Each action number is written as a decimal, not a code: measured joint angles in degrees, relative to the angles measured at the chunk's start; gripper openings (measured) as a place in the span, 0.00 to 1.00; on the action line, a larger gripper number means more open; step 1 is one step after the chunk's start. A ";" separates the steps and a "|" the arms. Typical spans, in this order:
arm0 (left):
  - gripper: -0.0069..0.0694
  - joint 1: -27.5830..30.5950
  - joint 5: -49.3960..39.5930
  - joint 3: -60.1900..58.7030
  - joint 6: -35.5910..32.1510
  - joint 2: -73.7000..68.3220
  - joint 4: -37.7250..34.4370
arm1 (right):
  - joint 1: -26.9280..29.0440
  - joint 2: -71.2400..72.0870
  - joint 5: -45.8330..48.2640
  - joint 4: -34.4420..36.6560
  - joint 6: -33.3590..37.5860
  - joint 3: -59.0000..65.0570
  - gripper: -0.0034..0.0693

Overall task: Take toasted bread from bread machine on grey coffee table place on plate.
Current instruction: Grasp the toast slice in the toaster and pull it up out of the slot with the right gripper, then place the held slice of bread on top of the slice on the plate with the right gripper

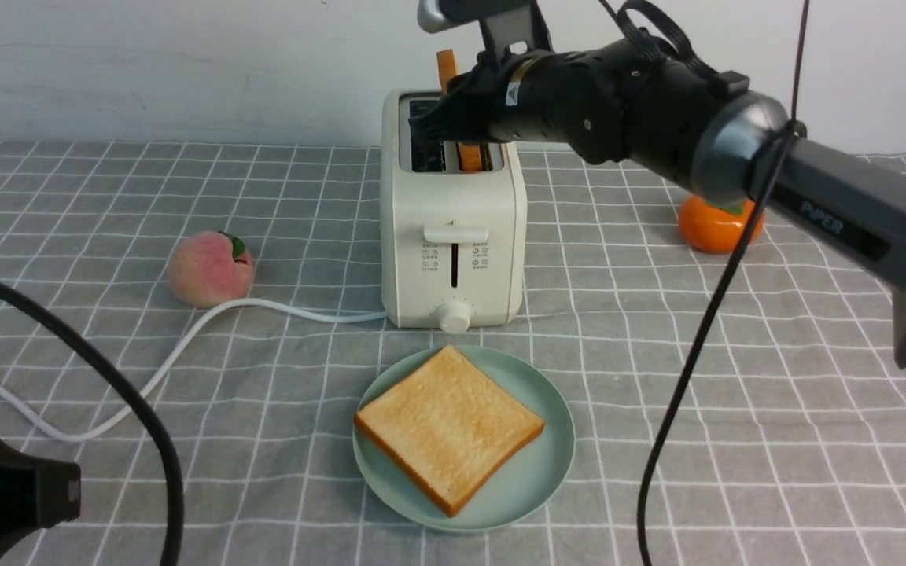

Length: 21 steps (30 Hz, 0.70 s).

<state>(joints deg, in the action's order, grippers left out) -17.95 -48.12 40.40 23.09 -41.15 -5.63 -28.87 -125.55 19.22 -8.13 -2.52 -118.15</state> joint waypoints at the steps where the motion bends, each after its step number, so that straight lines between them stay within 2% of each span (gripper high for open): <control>1: 0.07 0.00 0.00 0.00 0.00 0.00 0.00 | 0.00 0.78 1.13 -0.77 -0.06 0.00 0.14; 4: 0.07 0.00 0.00 0.00 0.00 0.00 0.00 | -0.14 4.39 5.14 -1.36 -0.17 0.10 0.15; 10: 0.07 0.00 0.13 0.00 0.00 0.00 0.61 | -0.57 20.81 18.05 -1.32 -0.17 -0.14 0.15; 12: 0.07 0.00 0.30 0.00 0.00 0.00 1.32 | -0.57 27.33 30.11 -0.26 -0.17 -0.68 0.15; 15: 0.07 0.00 1.12 -0.49 0.00 0.00 1.63 | -0.52 30.48 39.52 1.29 -0.17 -0.67 0.15; 18: 0.07 0.00 2.58 -1.81 0.00 0.00 1.83 | -0.47 33.35 50.77 7.41 0.83 3.15 0.15; 20: 0.07 0.00 3.14 -2.29 0.00 0.00 1.84 | -0.47 33.83 51.89 10.87 2.52 5.86 0.15; 21: 0.07 0.00 3.67 -2.95 0.00 0.00 1.84 | -0.47 34.57 52.55 16.69 5.64 10.42 0.15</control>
<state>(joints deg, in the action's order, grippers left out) -17.95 -44.45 37.44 23.09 -41.15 -3.79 -29.34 -90.98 71.77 8.56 3.12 -107.73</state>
